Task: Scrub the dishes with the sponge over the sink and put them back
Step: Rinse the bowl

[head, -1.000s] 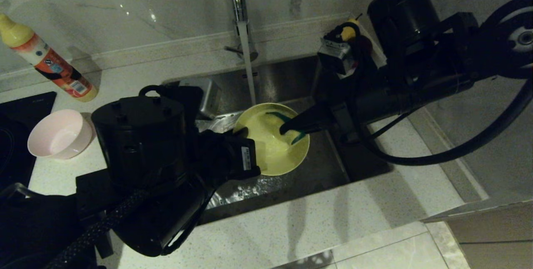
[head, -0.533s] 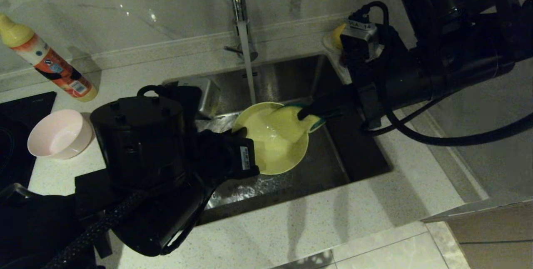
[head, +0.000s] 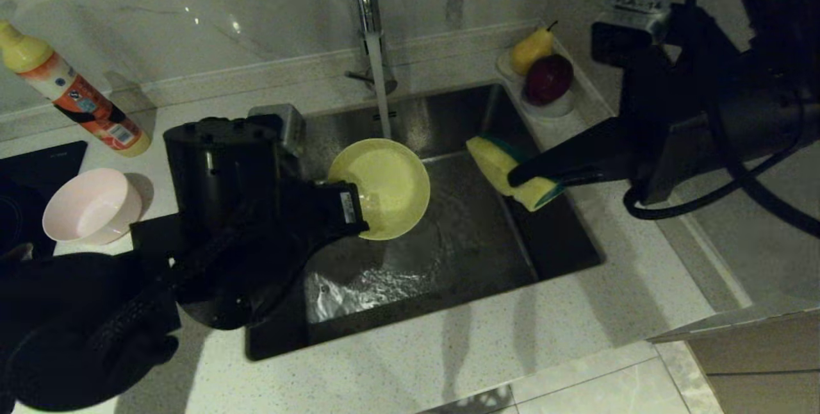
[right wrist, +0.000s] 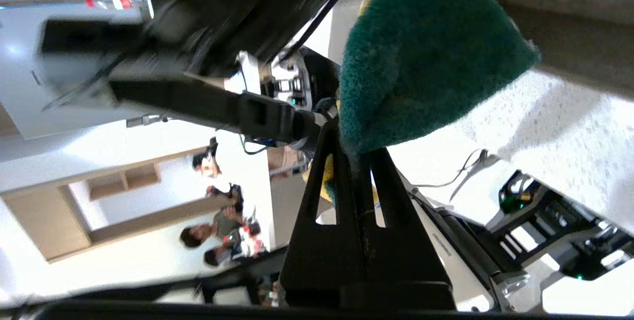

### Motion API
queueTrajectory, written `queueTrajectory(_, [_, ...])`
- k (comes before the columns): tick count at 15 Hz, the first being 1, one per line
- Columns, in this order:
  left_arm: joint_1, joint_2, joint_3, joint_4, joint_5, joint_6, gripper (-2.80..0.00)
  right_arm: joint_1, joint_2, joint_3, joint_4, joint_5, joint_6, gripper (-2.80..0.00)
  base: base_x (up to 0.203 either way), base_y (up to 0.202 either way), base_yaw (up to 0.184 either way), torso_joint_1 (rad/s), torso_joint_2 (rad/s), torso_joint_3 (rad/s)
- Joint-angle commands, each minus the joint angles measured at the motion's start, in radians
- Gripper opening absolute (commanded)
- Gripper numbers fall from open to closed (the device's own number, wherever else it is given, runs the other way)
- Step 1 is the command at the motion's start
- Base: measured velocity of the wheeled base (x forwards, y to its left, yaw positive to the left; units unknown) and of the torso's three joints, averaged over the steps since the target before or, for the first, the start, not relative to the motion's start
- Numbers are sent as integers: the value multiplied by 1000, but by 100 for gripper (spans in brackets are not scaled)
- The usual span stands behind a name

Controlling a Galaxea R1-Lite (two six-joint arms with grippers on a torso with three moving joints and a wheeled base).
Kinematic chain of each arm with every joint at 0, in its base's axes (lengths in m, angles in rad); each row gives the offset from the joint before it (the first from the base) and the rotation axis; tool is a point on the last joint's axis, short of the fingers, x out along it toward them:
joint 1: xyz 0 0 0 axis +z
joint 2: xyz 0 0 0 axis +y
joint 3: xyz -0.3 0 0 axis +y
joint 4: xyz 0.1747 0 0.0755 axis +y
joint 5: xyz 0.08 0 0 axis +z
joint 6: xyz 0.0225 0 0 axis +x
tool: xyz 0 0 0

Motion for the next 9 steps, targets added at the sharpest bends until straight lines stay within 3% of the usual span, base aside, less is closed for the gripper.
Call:
queueTrajectory(1, [62,56,-99,149,-1,-88,-280,-20,-119,59,3,4,2,-280,0,0,0,0,0,0])
queueTrajectory(3, [103,101,-228,334,-24,-215,-280,-40,-165,123,-1,5,0,-280,0,0,0,0,0,0])
queueTrajectory(5, [146,140,-351,497,-117,-344,-280,-74,-202,186,-9,7,-14,-280,0,0,0,0,0,0])
queueTrajectory(7, [168,186,-426,571,-184,-419,-280,-111,-229,262,-11,18,-50,-280,0,0,0,0,0,0])
queueTrajectory(9, [172,231,-469,584,-193,-453,-280,-161,-247,339,-28,80,-68,-280,0,0,0,0,0,0])
